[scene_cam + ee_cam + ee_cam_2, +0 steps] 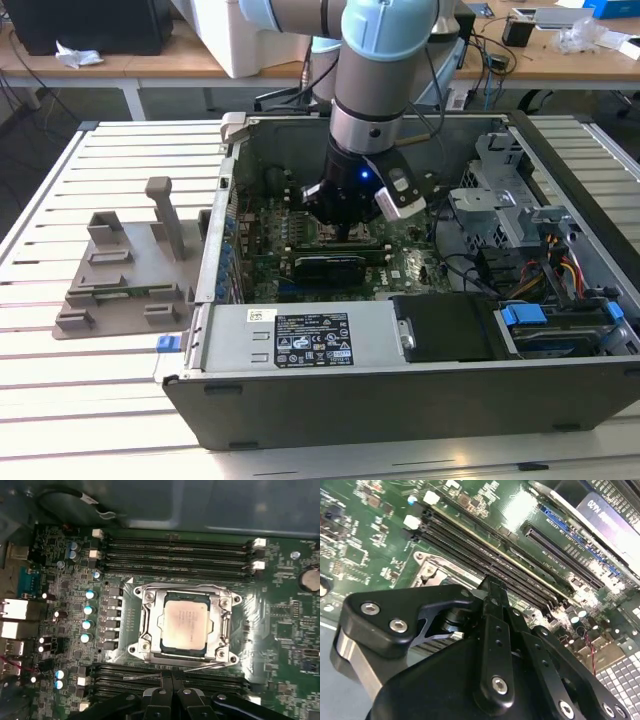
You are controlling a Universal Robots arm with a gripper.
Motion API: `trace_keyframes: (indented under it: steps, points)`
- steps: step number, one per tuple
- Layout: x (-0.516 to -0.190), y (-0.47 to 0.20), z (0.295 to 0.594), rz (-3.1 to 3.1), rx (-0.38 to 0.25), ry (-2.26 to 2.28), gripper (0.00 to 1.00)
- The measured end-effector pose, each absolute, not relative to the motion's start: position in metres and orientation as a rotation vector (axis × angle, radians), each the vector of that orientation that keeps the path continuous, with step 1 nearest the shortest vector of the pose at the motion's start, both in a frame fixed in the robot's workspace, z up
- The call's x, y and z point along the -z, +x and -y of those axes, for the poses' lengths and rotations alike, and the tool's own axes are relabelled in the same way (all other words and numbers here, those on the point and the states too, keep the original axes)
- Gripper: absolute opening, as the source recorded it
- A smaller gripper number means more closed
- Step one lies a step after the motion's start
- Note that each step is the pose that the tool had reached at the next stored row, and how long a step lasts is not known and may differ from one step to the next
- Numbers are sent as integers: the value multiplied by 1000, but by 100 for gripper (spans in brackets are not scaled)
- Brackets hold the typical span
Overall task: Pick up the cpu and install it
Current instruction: 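Install the second cpu locking lever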
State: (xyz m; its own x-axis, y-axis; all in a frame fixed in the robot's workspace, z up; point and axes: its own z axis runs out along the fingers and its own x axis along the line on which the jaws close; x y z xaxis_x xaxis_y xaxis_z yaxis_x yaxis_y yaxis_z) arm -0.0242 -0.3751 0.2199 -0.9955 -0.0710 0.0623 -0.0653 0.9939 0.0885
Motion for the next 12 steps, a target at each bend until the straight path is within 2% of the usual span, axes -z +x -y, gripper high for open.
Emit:
trace_keyframes:
  steps: [12]
  points:
    - [-206, -63, 375, 3071, 142, 110, 11]
